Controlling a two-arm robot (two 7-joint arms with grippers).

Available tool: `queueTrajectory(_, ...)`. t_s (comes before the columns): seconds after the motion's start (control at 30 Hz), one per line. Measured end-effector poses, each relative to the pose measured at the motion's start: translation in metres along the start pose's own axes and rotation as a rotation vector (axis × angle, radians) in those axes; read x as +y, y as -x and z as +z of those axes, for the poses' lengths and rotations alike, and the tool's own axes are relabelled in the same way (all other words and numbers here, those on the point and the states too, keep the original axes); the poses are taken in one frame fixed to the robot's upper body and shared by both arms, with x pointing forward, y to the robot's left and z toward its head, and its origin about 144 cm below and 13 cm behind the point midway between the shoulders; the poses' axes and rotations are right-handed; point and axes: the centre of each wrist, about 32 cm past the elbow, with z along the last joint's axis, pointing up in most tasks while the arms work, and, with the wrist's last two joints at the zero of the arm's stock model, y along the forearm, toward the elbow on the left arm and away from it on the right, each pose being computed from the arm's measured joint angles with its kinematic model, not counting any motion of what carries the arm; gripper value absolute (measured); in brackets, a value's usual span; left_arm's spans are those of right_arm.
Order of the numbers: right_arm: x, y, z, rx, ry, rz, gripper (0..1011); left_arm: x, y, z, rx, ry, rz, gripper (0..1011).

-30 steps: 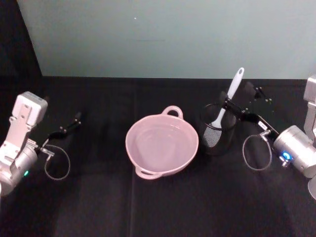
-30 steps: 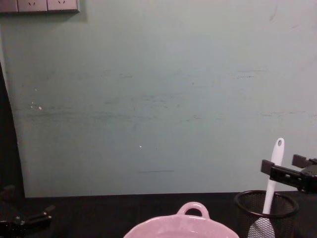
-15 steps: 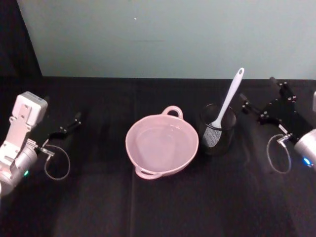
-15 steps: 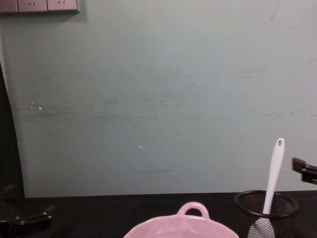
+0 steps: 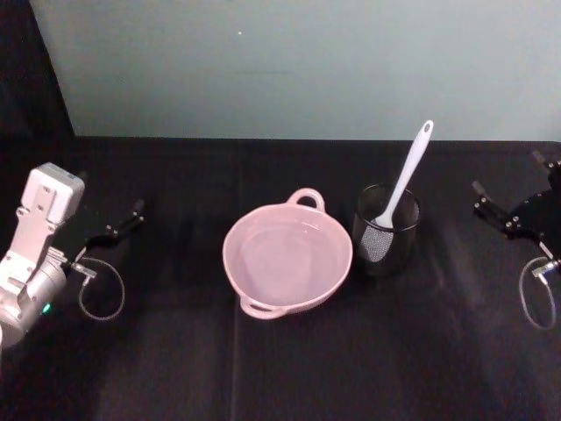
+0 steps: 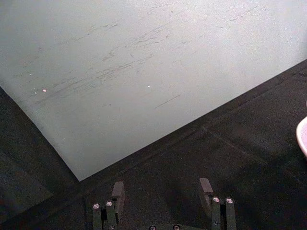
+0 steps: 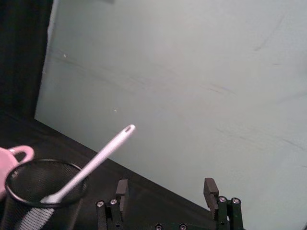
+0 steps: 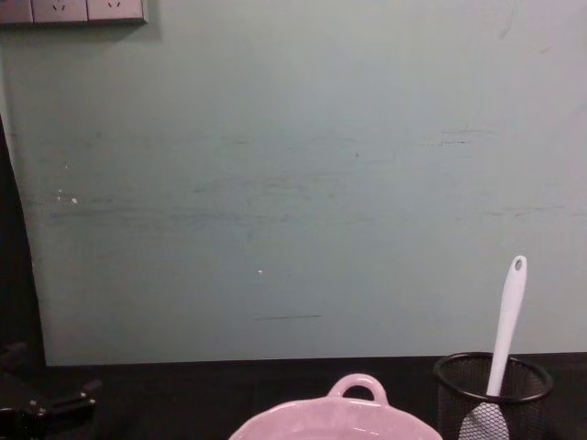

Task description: Use the one hand to pick up the spoon and stir the clear water in the bowl.

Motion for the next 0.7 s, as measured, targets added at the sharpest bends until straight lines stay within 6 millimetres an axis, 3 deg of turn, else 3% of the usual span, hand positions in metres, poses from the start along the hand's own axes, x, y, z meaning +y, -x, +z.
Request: queueTrajectory(0.7,-0.0046,0.0018,-0.0086,0.027,0.016,-0.037,1002,0.0000,0.0000,0.0000,0.000,0.000,0.000,1011)
